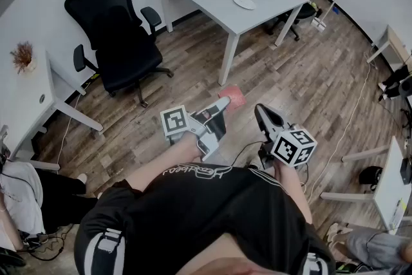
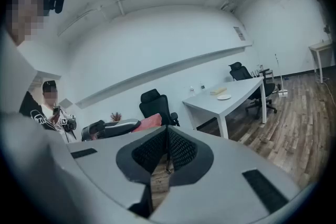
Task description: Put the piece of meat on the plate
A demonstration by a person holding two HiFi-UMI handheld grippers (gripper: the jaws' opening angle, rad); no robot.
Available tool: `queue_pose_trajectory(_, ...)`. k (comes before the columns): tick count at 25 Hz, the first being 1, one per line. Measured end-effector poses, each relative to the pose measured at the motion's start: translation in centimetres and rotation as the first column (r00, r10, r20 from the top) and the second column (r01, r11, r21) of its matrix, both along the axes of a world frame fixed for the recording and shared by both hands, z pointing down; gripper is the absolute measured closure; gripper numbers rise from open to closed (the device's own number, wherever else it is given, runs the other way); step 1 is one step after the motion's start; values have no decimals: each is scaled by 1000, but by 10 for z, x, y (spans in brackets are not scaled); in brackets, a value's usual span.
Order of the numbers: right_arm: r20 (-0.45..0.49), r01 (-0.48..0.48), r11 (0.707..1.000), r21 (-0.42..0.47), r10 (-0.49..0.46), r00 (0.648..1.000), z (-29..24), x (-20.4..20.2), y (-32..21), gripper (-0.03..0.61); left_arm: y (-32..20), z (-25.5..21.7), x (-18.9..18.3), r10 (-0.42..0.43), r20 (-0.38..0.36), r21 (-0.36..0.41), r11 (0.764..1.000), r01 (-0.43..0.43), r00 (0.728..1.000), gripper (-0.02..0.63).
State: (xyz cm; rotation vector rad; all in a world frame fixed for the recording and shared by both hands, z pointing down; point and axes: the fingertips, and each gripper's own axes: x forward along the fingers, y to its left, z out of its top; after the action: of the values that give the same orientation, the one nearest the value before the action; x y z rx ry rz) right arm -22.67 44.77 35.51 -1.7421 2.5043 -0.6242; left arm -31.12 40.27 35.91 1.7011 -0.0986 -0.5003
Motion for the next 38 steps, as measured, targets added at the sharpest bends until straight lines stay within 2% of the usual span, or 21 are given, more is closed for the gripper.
queue_pose_trajectory(12,13,0,1000,-19,0,1000,8,17,-7,565,-8,3,15,-4,2,-15,1000,4,1000,528)
queue_pose_trajectory(16,79,15,1000,13,-16,997,3,27,-14,565,-14,8,26,-10,17,-27,1000,10,1000,528)
queue_pose_trajectory(20,79,4,999,35,-7,997,0,46,-26,565,-25,10,40,-24,29,-35,999,25,999,528)
queue_pose_trajectory(29,111,16,1000,13,-17,994,6,105,-72,565,-63,12,91,-50,44,-56,997,52,998,528)
queue_pose_trajectory(38,118,65,998,-7,-64,991,18,175,-127,565,-109,25,161,-86,74,-87,992,92,994,528)
